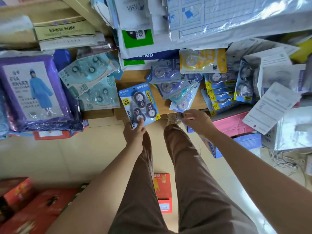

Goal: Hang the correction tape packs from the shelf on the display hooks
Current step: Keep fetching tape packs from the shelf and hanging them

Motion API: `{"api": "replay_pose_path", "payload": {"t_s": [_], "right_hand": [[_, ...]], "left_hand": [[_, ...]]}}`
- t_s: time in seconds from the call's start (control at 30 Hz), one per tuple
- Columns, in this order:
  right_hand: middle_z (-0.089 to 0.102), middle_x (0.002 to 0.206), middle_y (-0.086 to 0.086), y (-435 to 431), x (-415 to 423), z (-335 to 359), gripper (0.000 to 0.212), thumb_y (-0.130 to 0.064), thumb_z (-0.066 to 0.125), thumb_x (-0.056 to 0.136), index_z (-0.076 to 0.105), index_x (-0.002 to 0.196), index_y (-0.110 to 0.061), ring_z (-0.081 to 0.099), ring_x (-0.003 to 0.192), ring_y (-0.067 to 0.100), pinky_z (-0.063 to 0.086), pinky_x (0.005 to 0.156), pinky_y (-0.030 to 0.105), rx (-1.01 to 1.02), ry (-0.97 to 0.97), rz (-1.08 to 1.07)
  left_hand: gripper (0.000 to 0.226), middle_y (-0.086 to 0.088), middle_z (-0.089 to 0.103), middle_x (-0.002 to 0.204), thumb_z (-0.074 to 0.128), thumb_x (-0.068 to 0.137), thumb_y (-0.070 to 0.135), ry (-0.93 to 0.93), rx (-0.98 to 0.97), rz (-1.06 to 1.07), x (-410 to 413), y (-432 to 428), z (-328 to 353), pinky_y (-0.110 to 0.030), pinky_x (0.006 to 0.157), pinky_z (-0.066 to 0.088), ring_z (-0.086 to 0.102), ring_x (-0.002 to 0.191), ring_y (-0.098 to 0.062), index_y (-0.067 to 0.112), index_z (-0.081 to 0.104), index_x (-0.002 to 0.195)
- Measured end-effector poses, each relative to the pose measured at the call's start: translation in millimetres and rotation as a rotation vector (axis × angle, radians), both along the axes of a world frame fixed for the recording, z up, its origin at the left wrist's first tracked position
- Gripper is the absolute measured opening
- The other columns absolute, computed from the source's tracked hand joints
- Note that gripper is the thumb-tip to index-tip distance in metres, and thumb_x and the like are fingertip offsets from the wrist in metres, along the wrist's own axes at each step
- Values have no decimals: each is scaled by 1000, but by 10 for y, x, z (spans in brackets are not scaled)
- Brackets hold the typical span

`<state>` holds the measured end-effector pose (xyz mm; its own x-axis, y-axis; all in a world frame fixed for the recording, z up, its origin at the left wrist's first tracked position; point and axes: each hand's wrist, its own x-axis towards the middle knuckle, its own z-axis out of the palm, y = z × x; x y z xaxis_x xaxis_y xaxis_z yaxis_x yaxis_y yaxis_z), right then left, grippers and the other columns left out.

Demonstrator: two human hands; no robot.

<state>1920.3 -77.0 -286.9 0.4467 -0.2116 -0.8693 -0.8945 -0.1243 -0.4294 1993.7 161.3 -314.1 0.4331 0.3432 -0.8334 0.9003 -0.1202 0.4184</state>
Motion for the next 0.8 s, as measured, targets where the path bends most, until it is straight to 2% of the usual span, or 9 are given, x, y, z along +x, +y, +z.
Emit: {"api": "replay_pose_path", "payload": {"t_s": [0.07,0.17,0.27,0.37,0.5,0.57,0.67,0.73,0.8], "right_hand": [[73,101,-4,115,55,90,24,-27,76,86,68,108,-20,66,86,4,48,66,11,93,-16,-157],[73,111,6,268,108,193,47,-30,81,81,64,123,-17,69,93,19,57,77,28,312,4,-404],[71,117,9,309,134,310,67,-35,85,73,57,131,-16,71,100,25,56,84,39,492,-14,-538],[70,114,24,262,35,429,52,-11,83,74,62,120,-1,70,97,37,57,88,51,556,-103,-689],[73,101,21,19,-208,601,34,5,70,84,60,116,3,72,84,32,60,74,43,466,-135,-775],[75,94,16,-122,-388,647,25,5,68,86,63,110,0,73,81,29,61,73,42,351,-126,-759],[77,91,10,-270,-702,687,22,-3,76,83,68,100,-13,74,82,26,62,76,43,116,-102,-715],[76,86,3,-327,-892,717,23,-5,78,81,68,94,-21,74,77,20,62,69,35,23,-84,-750],[77,88,3,-361,-1073,723,23,-6,78,80,68,93,-23,74,81,25,62,71,40,-11,-67,-838]], "left_hand": [[35,-4,63,100,77,89,20,25,-72,34,-64,-9,308,-20,73,59,70,90,-16,1,60,113],[26,-8,63,100,72,92,8,56,-123,-90,-190,12,734,-28,81,62,74,85,-8,-4,56,109],[39,-8,73,108,80,87,22,67,-264,-227,-286,-6,1027,-25,81,60,73,101,-17,1,58,112],[59,-1,74,114,81,74,43,115,-376,-454,-238,-160,1206,-28,85,57,71,107,-16,13,62,120],[45,4,77,97,77,71,49,160,-337,-702,-37,-495,1210,-30,81,54,72,91,-6,21,68,105],[42,2,76,96,74,74,54,164,-304,-728,79,-690,1133,-29,80,52,71,88,-10,22,68,100],[13,-7,75,97,71,91,34,93,-288,-780,293,-1045,929,-29,79,54,70,90,-21,22,69,96],[22,-11,76,95,75,78,44,44,-244,-870,426,-1367,763,-35,81,53,70,87,-23,26,71,90],[31,-9,76,96,74,70,46,32,-239,-964,491,-1740,599,-35,81,54,71,85,-23,23,69,90]]}}
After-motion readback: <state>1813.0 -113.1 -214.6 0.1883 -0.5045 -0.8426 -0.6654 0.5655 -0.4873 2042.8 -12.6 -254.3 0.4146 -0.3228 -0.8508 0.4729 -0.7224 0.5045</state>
